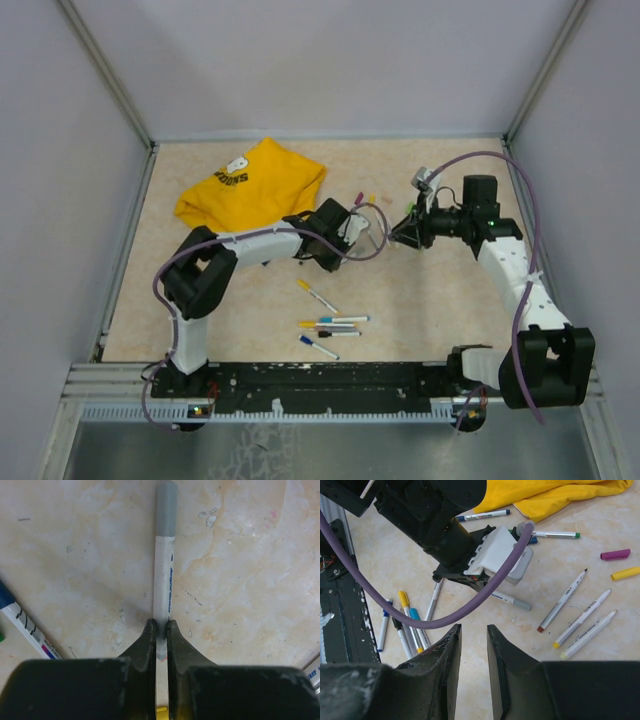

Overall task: Open the pen caps
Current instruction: Pick up the pen from the center of the board.

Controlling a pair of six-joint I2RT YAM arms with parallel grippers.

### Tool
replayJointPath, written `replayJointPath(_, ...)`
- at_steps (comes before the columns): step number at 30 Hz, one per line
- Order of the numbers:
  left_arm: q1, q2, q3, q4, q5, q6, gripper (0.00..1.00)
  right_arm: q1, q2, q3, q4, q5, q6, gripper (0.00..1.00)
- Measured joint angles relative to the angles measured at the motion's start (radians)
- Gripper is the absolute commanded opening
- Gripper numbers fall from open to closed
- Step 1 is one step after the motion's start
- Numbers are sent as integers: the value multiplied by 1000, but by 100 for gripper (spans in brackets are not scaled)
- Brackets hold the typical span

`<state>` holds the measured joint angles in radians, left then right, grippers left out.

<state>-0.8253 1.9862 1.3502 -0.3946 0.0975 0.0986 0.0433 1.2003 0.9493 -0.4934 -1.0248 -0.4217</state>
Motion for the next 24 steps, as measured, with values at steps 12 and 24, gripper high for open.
replayJointPath(12,-5,-123,-196,148,7,-69,0,-1,0,-159,307,-84,293,26)
replayJointPath(24,-4,-280,-396,427,30,-234,0,0,39,-426,974,-57,850,35)
